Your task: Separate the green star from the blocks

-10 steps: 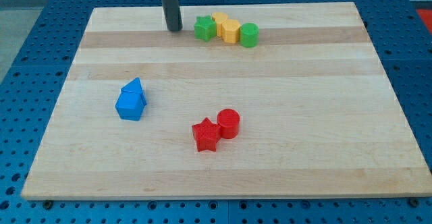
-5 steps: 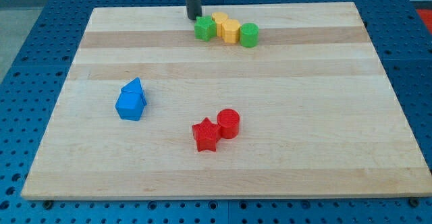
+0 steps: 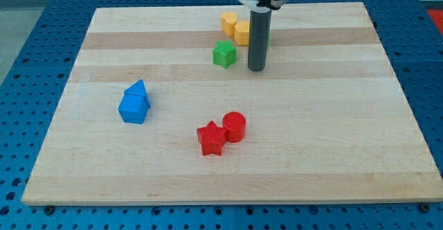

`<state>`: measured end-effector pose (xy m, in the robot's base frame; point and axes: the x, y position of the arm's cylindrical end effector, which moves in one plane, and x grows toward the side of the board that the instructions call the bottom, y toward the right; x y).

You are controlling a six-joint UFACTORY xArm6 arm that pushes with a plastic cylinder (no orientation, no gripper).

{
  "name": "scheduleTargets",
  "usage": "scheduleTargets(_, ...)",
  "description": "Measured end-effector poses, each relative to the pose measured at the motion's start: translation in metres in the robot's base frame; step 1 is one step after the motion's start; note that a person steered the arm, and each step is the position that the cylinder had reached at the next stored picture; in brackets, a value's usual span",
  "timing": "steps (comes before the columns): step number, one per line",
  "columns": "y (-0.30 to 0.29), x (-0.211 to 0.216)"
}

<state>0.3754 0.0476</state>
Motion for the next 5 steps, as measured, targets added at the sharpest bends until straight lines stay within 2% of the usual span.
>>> scheduleTargets(1, 0.010, -0.011)
scheduleTargets(2, 0.051, -0.007)
scheduleTargets(3, 0.082, -0.026)
scheduleTargets(5, 0.064, -0.096)
